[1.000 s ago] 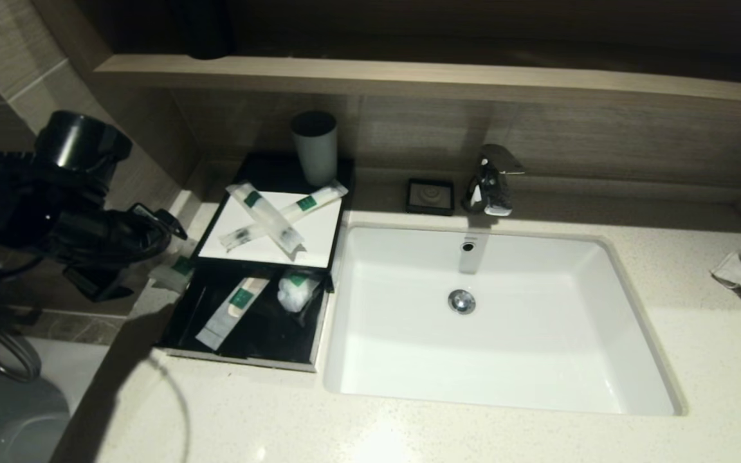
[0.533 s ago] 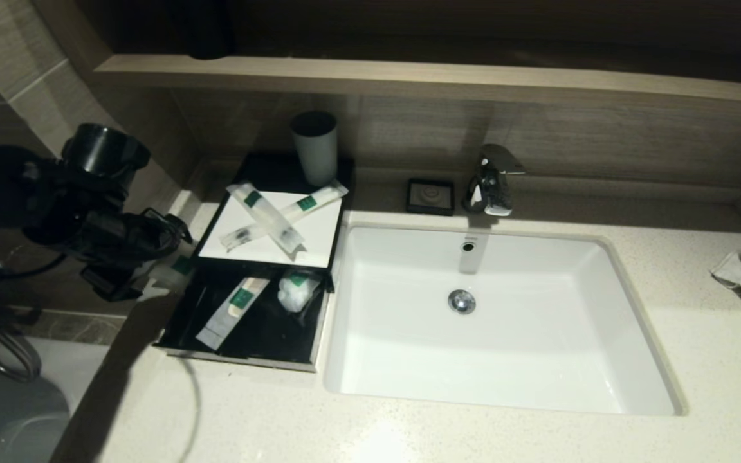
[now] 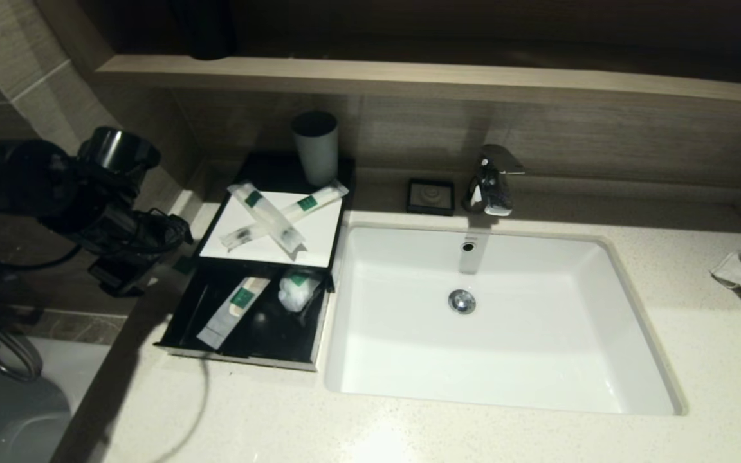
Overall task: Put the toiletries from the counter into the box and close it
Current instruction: Pick up the bathroom toiletry
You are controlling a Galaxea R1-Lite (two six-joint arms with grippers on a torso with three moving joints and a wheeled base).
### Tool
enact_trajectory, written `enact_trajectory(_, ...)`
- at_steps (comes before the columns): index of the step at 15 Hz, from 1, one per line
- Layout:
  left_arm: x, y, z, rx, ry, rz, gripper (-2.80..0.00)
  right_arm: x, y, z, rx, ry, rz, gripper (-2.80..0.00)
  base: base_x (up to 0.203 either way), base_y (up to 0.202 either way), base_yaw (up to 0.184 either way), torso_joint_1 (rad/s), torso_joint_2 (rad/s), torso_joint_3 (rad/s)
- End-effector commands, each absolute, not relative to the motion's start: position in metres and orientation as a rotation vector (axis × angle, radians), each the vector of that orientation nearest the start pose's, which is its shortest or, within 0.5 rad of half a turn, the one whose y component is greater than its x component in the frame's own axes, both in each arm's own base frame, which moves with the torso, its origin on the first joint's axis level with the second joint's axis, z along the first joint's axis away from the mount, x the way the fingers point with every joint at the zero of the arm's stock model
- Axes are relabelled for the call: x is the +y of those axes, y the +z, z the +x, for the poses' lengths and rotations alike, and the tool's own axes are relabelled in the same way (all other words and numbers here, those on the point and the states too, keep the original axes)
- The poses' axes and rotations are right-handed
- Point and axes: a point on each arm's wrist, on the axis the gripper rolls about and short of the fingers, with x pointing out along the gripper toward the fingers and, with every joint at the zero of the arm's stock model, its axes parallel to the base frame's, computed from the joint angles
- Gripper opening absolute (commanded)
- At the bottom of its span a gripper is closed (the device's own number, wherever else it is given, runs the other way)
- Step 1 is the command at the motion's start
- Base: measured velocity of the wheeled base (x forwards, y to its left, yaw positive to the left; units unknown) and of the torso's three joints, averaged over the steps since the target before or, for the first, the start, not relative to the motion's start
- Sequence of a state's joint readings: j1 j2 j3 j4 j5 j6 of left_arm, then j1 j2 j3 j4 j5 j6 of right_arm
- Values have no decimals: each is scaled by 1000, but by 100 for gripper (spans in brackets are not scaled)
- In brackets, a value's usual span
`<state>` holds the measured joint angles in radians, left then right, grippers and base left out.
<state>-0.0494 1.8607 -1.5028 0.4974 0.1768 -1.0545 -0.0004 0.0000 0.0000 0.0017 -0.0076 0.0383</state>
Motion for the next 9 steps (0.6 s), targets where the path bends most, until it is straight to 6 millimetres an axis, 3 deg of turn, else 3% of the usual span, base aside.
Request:
enact_trajectory(1,-13,218,347,701,552,-893,0,0,75,-23,1,-8,38,-280,0,0,0,0,0,0)
enact_trajectory(9,-14,214,350,712,554,-887,0,0,75,-23,0,-8,38,-280,0,0,0,0,0,0)
